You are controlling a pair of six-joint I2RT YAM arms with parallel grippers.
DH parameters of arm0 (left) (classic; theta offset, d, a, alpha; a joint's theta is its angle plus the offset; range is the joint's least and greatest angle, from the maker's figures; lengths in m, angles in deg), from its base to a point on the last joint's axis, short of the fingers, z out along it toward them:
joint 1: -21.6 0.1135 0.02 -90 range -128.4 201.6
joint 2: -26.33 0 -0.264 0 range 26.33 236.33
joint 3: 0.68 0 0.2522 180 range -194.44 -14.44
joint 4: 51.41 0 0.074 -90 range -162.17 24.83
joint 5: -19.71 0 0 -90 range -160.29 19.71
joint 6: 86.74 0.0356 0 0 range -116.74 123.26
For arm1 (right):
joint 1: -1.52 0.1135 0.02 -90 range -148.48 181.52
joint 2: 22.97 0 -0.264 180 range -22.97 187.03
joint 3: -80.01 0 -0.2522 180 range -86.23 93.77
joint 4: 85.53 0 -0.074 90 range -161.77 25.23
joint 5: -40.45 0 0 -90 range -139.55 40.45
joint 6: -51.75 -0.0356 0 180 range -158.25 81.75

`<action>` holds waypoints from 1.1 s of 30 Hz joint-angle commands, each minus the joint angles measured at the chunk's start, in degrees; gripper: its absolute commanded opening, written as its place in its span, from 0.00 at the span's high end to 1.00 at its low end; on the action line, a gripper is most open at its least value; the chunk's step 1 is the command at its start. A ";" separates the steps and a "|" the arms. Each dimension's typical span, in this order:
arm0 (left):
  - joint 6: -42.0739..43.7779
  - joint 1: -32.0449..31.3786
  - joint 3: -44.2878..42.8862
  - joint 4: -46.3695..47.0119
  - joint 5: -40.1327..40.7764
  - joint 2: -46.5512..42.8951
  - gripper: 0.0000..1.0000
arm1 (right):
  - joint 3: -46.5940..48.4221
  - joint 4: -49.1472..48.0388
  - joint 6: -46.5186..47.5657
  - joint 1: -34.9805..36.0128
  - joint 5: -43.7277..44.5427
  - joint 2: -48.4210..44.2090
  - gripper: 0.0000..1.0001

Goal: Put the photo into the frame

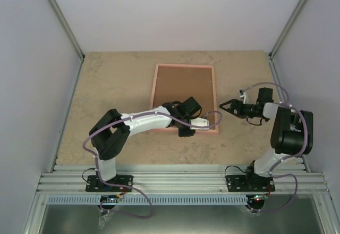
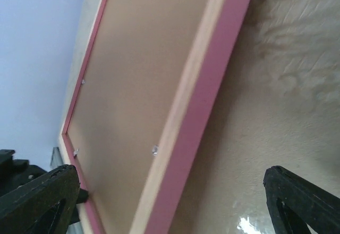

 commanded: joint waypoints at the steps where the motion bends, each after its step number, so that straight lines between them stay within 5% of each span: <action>1: -2.93 -0.19 -1.64 1.12 -4.65 -5.10 0.98 | 1.10 -2.31 -4.04 1.93 -5.23 4.70 0.05; 11: -1.79 -2.91 0.01 0.43 -7.92 -7.70 0.98 | 5.93 -6.76 -13.83 5.27 -13.27 15.27 0.13; 21: -0.83 -3.69 1.27 0.20 -8.50 -9.38 0.98 | 7.69 -11.69 -20.71 7.40 -15.67 20.77 0.32; 27: -0.28 -3.89 1.85 -0.45 -8.63 -9.39 0.97 | 8.64 -11.94 -22.30 7.45 -16.24 22.94 0.53; 33: -0.53 -3.89 1.17 -1.65 -3.00 -10.19 0.72 | 5.72 -15.30 -25.09 7.40 -16.26 20.76 0.74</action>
